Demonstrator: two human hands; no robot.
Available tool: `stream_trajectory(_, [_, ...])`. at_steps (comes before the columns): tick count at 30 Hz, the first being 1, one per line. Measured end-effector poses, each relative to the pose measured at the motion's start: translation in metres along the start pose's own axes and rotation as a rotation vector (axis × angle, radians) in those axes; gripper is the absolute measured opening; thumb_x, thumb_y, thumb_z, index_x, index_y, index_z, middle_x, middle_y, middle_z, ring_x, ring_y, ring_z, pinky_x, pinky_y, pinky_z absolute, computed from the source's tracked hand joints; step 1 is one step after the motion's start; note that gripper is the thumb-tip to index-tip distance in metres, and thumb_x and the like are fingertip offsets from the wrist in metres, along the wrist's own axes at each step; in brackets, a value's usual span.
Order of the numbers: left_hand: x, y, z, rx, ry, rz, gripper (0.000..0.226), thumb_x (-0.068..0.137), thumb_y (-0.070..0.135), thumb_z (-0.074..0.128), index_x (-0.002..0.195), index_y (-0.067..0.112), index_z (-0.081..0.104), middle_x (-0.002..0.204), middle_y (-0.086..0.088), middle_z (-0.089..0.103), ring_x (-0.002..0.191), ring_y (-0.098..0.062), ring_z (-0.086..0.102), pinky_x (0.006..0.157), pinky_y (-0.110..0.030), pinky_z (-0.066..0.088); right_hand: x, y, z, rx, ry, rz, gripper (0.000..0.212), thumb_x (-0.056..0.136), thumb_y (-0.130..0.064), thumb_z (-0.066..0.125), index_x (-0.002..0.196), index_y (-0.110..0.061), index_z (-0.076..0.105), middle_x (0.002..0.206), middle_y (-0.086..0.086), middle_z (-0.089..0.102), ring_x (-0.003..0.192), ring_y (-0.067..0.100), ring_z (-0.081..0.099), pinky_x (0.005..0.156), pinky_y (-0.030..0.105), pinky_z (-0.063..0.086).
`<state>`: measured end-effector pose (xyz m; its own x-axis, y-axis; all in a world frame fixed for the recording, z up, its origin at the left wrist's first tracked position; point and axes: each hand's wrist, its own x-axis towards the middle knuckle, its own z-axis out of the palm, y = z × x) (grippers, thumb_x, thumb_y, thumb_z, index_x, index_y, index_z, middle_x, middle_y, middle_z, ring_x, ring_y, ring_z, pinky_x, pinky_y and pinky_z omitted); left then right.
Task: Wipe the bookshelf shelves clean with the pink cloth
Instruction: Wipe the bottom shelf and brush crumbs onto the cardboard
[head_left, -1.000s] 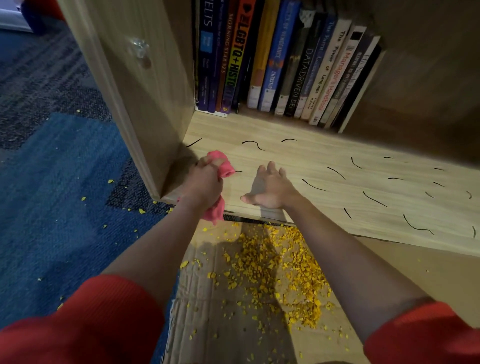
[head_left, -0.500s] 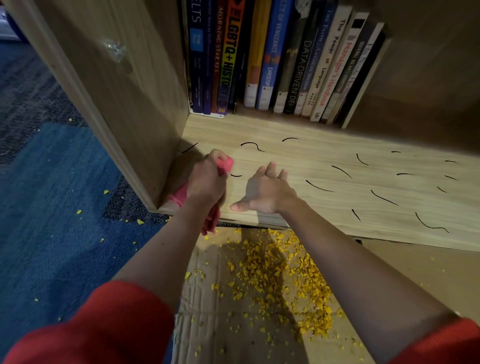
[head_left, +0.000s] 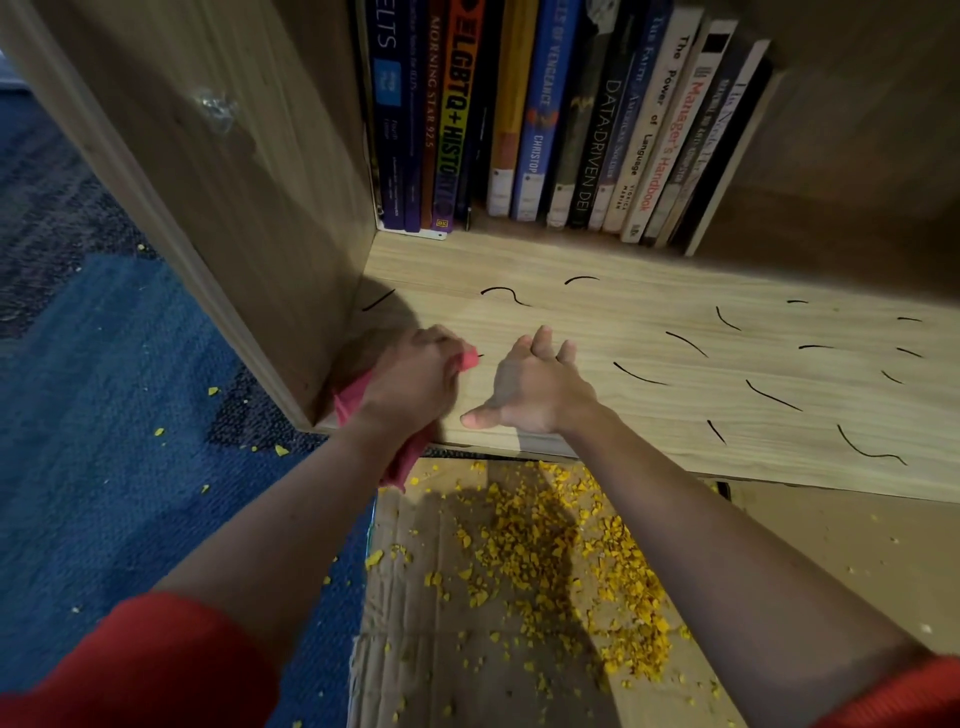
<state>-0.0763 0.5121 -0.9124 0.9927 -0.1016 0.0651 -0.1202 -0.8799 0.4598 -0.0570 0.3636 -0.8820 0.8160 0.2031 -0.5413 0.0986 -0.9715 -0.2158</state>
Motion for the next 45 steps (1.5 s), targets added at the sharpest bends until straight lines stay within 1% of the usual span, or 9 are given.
stream_trajectory(5, [0.023,0.002,-0.007,-0.025,-0.04,-0.282,0.026,0.092,0.018,0.053,0.116,0.013,0.06,0.117,-0.007,0.061,0.106,-0.025,0.058,0.091,-0.035,0.047,-0.003,0.0,-0.003,0.015,-0.006,0.002,0.126,0.07,-0.063,0.068,0.146,0.0,-0.01,0.153,0.02,-0.021,0.138,0.045,-0.019,0.115,0.049,0.004])
stream_trajectory(10, [-0.02,0.008,-0.009,0.091,-0.01,-0.095,0.038,0.091,0.01,0.045,0.124,0.021,0.059,0.138,0.002,0.048,0.123,-0.028,0.04,0.099,-0.039,0.037,-0.007,-0.002,-0.005,0.025,-0.014,0.005,0.126,0.07,-0.061,0.068,0.146,0.001,-0.012,0.153,0.019,-0.021,0.138,0.044,-0.018,0.115,0.049,0.006])
stream_trajectory(17, [0.025,0.007,-0.003,0.01,-0.049,-0.235,0.026,0.093,0.011,0.048,0.116,0.015,0.06,0.122,-0.003,0.055,0.112,-0.024,0.054,0.095,-0.035,0.043,-0.006,-0.002,-0.003,0.025,0.006,0.01,0.127,0.068,-0.063,0.069,0.146,0.001,-0.009,0.153,0.019,-0.02,0.138,0.044,-0.019,0.114,0.049,0.006])
stream_trajectory(23, [-0.02,0.004,-0.011,0.074,0.055,0.177,0.045,0.083,0.021,0.032,0.101,0.009,0.072,0.109,-0.009,0.068,0.103,-0.036,0.058,0.079,-0.045,0.05,-0.007,-0.002,-0.003,0.045,0.006,0.006,0.127,0.068,-0.062,0.07,0.147,-0.001,-0.009,0.154,0.017,-0.019,0.139,0.042,-0.018,0.114,0.049,0.008])
stream_trajectory(29, [0.016,0.007,-0.003,-0.022,0.021,-0.112,0.032,0.092,0.007,0.044,0.112,0.018,0.066,0.125,-0.002,0.058,0.113,-0.025,0.054,0.097,-0.035,0.043,-0.007,-0.001,-0.003,0.051,0.028,0.004,0.126,0.068,-0.061,0.071,0.147,-0.002,-0.008,0.155,0.016,-0.018,0.14,0.041,-0.017,0.115,0.049,0.008])
stream_trajectory(34, [-0.019,0.007,0.003,0.08,0.039,0.252,0.021,0.068,-0.009,0.067,0.085,0.002,0.07,0.096,-0.012,0.069,0.093,-0.038,0.061,0.079,-0.044,0.05,-0.006,0.0,-0.001,0.06,0.039,0.007,0.127,0.066,-0.062,0.071,0.148,-0.003,-0.006,0.155,0.015,-0.016,0.14,0.041,-0.016,0.114,0.05,0.012])
stream_trajectory(38, [0.007,0.015,0.004,0.101,-0.012,0.054,0.04,0.089,0.0,0.048,0.119,0.022,0.063,0.128,0.003,0.056,0.116,-0.023,0.046,0.094,-0.037,0.038,-0.006,0.0,-0.001,0.065,0.039,0.006,0.126,0.068,-0.06,0.071,0.148,-0.003,-0.007,0.155,0.014,-0.018,0.14,0.04,-0.017,0.114,0.05,0.01])
stream_trajectory(42, [0.018,0.024,0.004,0.102,-0.032,0.008,0.041,0.093,0.002,0.046,0.121,0.027,0.06,0.128,0.006,0.053,0.114,-0.021,0.043,0.093,-0.033,0.035,-0.005,0.0,0.001,0.048,0.038,0.003,0.128,0.066,-0.064,0.07,0.147,-0.002,-0.008,0.155,0.017,-0.017,0.139,0.042,-0.018,0.115,0.049,0.006])
stream_trajectory(45, [-0.009,0.018,0.007,0.164,-0.011,0.106,0.031,0.087,0.005,0.053,0.114,0.014,0.064,0.124,-0.001,0.057,0.117,-0.026,0.043,0.095,-0.036,0.034,-0.004,0.001,0.001,0.043,0.056,0.0,0.128,0.065,-0.065,0.07,0.148,-0.003,-0.005,0.155,0.015,-0.015,0.14,0.042,-0.016,0.114,0.049,0.009])
